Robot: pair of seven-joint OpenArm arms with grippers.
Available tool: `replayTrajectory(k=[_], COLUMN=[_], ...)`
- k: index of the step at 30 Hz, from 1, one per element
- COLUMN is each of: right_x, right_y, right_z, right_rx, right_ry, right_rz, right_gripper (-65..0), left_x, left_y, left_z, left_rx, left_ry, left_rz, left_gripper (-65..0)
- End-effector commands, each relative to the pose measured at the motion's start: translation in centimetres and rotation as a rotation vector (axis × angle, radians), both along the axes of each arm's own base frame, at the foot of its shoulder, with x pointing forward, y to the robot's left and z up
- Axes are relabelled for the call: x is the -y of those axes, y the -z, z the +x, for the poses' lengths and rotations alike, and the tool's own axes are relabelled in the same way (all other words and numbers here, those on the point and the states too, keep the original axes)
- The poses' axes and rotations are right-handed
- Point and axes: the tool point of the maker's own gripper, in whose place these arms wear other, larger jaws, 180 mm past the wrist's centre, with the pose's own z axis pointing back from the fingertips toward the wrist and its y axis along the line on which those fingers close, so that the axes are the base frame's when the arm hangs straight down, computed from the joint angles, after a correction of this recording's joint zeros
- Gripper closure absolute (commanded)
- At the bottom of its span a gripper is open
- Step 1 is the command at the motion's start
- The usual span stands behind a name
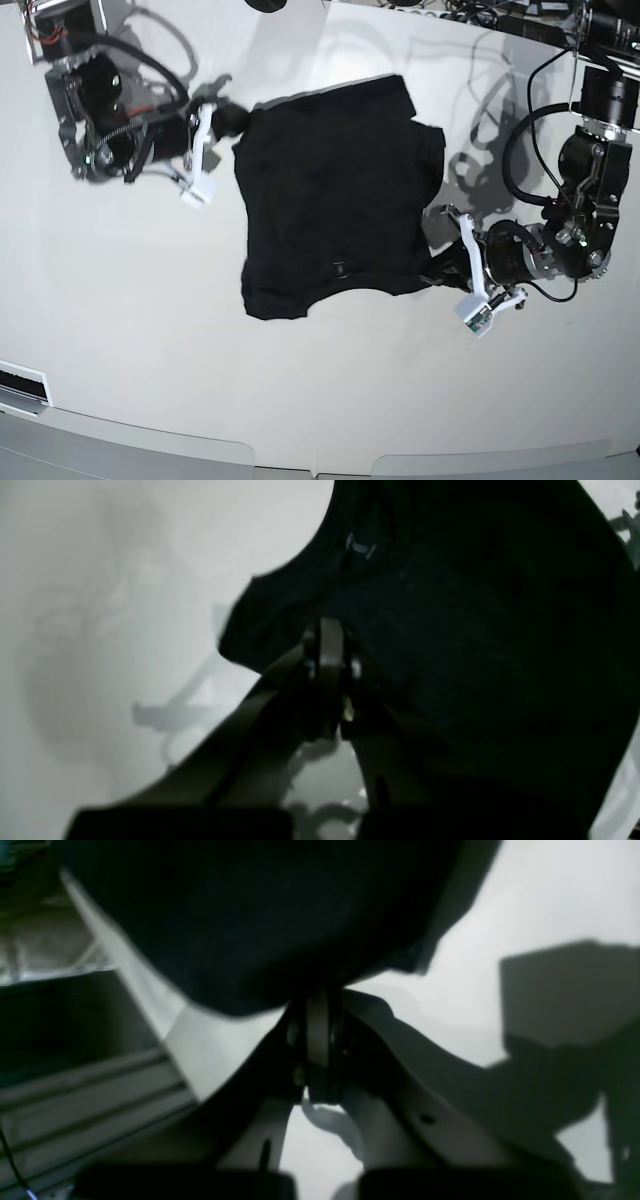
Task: Layout the t-shirt on the table in an organized manner, then fold the t-shirt properly
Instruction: 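Lower the folded shirt and open both grippers, withdrawing the right gripper, then press and tuck the shirt's side edge with the left gripper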
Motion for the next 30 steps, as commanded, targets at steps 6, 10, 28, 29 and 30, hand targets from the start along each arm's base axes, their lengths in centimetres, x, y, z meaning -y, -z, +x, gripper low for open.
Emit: replayTrajectory(k=[6,10,28,29,30], right_x=[-0.6,0.4,8.4,8.2,8.1], right_y=[-2.6,-5.6,-15.4,-15.5,-15.5], right_z=[-0.4,2.8,5.5,5.3,4.8], right_rx=[0.131,0.278,0.440,0.436,0.424], right_ry=[-0.083,-0.041,0.447,0.449,0.452], right_rz=[-0.026,-0.043,0.209,0.228,0.238], right_gripper=[0.0,0.0,0.0,0.0,0.0], left_x=[0.2,0.5,-4.9,-6.4,-7.3], left_y=[-1.5,-1.6,1.5,1.8,2.0], left_z=[0.6,0.3,-2.0,-1.8,-1.9], left_rx=[0.037,0.018,-0.136,-0.127,-0.120], left_ry=[0.002,0.010,-0.353,-0.424,-0.470], left_rz=[-0.044,-0.064,-0.160,-0.148,-0.145], left_gripper=[0.0,0.0,0.0,0.0,0.0])
